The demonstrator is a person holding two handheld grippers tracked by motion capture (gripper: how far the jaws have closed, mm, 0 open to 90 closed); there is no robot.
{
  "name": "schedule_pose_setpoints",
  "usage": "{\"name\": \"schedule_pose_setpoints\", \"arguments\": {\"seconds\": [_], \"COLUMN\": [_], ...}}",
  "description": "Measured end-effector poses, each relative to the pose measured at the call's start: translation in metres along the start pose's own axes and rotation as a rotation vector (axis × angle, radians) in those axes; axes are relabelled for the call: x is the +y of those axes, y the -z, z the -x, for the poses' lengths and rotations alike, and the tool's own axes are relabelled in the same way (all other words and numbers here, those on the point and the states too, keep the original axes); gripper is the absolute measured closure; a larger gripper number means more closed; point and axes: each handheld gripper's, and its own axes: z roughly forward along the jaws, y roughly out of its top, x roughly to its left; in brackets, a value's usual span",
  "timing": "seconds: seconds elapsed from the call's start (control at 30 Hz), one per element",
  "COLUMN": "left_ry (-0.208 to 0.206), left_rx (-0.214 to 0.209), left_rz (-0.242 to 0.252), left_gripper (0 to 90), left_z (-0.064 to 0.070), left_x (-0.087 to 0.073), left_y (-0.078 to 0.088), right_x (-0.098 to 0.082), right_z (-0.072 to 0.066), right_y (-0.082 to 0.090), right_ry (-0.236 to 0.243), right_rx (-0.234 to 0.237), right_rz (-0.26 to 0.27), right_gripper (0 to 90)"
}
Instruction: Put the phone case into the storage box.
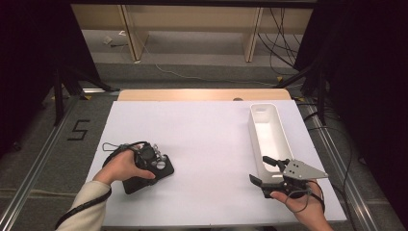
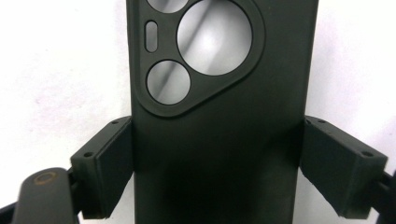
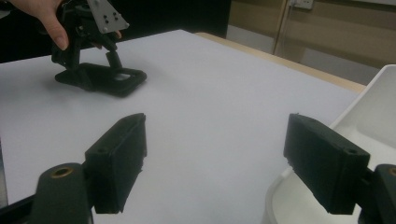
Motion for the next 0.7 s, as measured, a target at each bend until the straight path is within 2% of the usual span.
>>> {"name": "schedule_pose_setpoints", "arguments": {"seconds": [0.43, 0.7], "left_ry": [0.03, 0.043], "left_rx": [0.002, 0.031], "left_rz": [0.124, 0.212], "left_gripper": [15.1, 15.1], "left_z": [-0.001, -0.002], "left_x": [-0.006, -0.008], "left_y": [0.011, 0.018], "right_x": [0.001, 0.0], "right_z": [0.0, 0.0], "right_y": [0.001, 0.001], "right_ry": [0.0, 0.002], "right_rx": [-0.003, -0.006], "right_rz": [0.002, 0.002], "right_gripper": [22.5, 22.4]}}
